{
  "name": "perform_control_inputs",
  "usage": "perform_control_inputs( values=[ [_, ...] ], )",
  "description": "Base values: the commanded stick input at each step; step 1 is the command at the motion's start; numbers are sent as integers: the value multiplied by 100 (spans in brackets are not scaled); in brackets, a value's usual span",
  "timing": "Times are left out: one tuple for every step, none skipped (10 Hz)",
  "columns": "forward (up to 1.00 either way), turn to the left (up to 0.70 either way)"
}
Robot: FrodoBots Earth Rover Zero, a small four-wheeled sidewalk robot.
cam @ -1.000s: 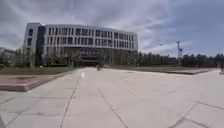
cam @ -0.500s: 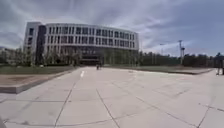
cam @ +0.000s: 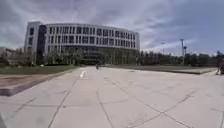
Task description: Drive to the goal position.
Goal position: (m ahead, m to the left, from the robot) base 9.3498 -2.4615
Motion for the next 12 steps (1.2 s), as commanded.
perform_control_inputs(
  values=[
    [50,0],
    [50,0],
    [50,0],
    [50,0],
    [50,0],
    [50,0],
    [50,0],
    [50,0],
    [50,0],
    [50,0],
    [50,0],
    [50,0]
  ],
)
